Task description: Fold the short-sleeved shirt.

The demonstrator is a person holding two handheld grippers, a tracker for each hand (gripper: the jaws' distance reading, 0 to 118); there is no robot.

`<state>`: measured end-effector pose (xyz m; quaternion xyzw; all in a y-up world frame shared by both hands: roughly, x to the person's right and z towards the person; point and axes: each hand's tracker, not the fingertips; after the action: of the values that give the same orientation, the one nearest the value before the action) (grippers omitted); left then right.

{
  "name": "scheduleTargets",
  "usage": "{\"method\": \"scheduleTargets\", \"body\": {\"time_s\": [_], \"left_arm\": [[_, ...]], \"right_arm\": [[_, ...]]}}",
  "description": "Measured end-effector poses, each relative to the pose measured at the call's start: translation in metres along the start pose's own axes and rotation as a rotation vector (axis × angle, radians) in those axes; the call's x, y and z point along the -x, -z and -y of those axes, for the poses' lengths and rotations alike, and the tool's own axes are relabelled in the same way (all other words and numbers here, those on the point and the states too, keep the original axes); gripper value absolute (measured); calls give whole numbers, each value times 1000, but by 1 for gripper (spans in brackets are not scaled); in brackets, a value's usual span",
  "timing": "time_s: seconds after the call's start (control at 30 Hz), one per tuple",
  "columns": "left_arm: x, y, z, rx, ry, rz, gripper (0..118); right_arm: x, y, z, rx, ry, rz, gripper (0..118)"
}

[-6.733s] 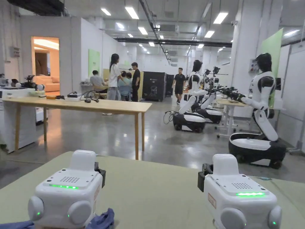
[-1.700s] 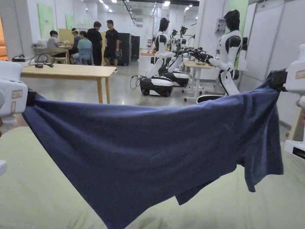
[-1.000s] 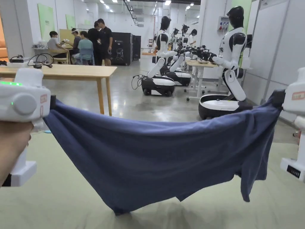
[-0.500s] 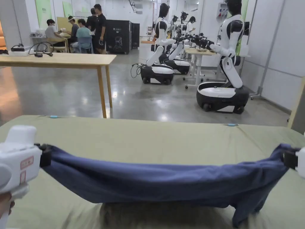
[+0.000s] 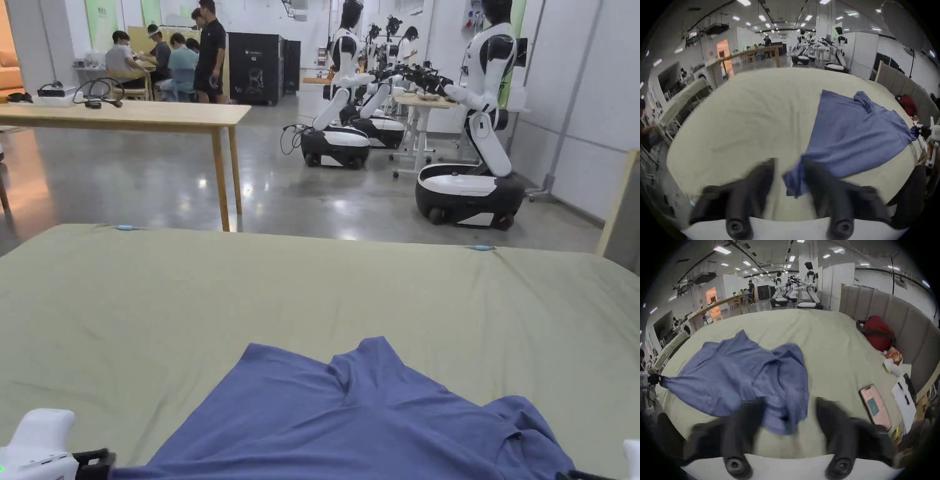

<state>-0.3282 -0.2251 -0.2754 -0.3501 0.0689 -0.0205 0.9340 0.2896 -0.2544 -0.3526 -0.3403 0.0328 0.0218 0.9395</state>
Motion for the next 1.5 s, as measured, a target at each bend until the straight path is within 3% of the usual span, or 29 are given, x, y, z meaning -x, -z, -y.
{"method": "scheduleTargets", "body": {"time_s": [0.1,0.13,0.17,0.2,0.23,0.37,0.43,0.47,0.5,0.7,0.73,0.77,0.83,0.87,1.0,1.03,1.1,1.2,1.23,1.27,1.37,1.5], "left_arm": [[-30,-29,-31,-191,48,42,114],[-45,-35,-43,-235,57,48,108],[-54,-36,-51,-285,63,60,91],[-67,-41,-58,-348,62,70,54],[-78,-46,-63,-416,56,93,0],[-101,-53,-70,-487,44,125,0],[-96,-41,-67,-474,27,96,0],[-92,-40,-66,-489,39,88,0],[-86,-40,-65,-453,38,151,0],[-16,-28,-40,-304,-36,76,0],[0,-22,-34,-255,-59,74,9],[14,-17,-28,-227,-82,80,31],[30,-12,-13,-153,-121,119,114],[38,-6,-7,-106,-130,146,118],[45,23,20,29,-79,149,115],[46,27,27,-5,-71,171,112],[56,56,38,98,-60,152,98],[57,81,50,146,-39,170,33],[56,88,52,156,-40,169,15],[57,94,54,154,-41,164,9],[55,105,54,176,-57,175,3],[44,93,47,137,-38,171,3]], "right_arm": [[34,-35,-37,-225,-19,-51,112],[51,-47,-48,-288,-17,-80,107],[67,-55,-58,-356,-12,-104,88],[80,-61,-66,-407,-13,-126,50],[97,-67,-72,-451,-24,-136,5],[137,-77,-78,-546,-52,-129,4],[148,-76,-76,-561,-68,-77,4],[148,-77,-76,-563,-68,-113,4],[150,-77,-77,-546,-61,-160,4],[158,-74,-72,-517,-105,-162,4],[159,-72,-70,-506,-104,-167,4],[161,-69,-67,-498,-102,-173,4],[165,-62,-63,-470,-101,-191,4],[168,-58,-62,-456,-101,-198,4],[178,-43,-58,-412,-111,-210,4],[180,-40,-57,-402,-111,-215,4],[183,-34,-57,-388,-113,-213,4],[184,-25,-58,-360,-121,-206,4],[184,-22,-58,-353,-125,-199,4],[183,-18,-59,-345,-128,-193,4],[174,-5,-63,-312,-120,-180,4],[154,17,-73,-273,-98,-148,4]]}}
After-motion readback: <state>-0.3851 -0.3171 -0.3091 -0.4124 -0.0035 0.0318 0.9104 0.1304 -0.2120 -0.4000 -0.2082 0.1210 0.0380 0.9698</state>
